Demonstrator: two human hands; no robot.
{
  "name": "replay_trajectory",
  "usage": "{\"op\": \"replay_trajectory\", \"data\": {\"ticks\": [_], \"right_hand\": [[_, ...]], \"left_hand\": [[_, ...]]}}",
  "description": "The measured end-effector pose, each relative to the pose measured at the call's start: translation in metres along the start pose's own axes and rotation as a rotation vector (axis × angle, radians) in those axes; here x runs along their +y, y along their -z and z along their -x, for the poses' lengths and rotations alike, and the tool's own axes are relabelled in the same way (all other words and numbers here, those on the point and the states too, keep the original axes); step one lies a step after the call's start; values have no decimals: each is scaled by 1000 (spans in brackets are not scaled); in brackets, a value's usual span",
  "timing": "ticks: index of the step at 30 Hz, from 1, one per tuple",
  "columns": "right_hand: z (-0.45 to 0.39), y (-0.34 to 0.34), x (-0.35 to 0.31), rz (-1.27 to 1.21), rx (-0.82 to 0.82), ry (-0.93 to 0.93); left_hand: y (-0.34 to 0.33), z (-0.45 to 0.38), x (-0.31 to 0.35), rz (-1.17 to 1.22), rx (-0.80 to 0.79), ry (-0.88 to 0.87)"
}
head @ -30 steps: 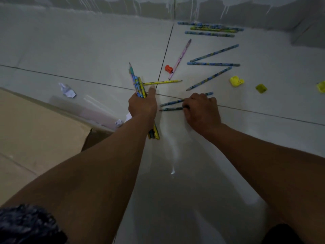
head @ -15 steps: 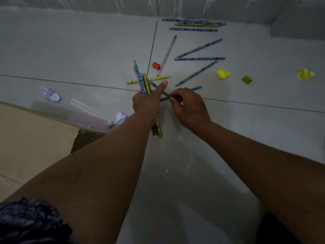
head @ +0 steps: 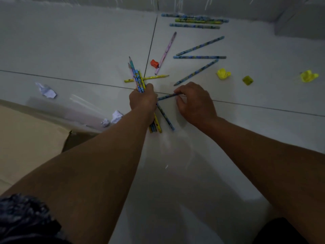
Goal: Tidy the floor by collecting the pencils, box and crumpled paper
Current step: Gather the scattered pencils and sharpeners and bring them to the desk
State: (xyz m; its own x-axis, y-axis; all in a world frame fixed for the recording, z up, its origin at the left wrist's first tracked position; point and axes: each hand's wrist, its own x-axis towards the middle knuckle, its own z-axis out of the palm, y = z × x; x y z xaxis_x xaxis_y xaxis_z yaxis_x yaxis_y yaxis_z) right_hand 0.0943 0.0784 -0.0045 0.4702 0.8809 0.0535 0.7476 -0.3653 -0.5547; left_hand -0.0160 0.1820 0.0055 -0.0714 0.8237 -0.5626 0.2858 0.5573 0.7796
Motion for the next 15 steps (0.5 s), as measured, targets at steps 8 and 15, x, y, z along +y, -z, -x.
{"op": "replay_trajectory", "data": {"ticks": [8,15], "right_hand": [[-22,-10,10,229,-95,139],[-44,5,15,227,-184,129]], "left_hand": [[-12,-4,-11,-157,40,-77],[-32,1,5,-104,88,-95]]}}
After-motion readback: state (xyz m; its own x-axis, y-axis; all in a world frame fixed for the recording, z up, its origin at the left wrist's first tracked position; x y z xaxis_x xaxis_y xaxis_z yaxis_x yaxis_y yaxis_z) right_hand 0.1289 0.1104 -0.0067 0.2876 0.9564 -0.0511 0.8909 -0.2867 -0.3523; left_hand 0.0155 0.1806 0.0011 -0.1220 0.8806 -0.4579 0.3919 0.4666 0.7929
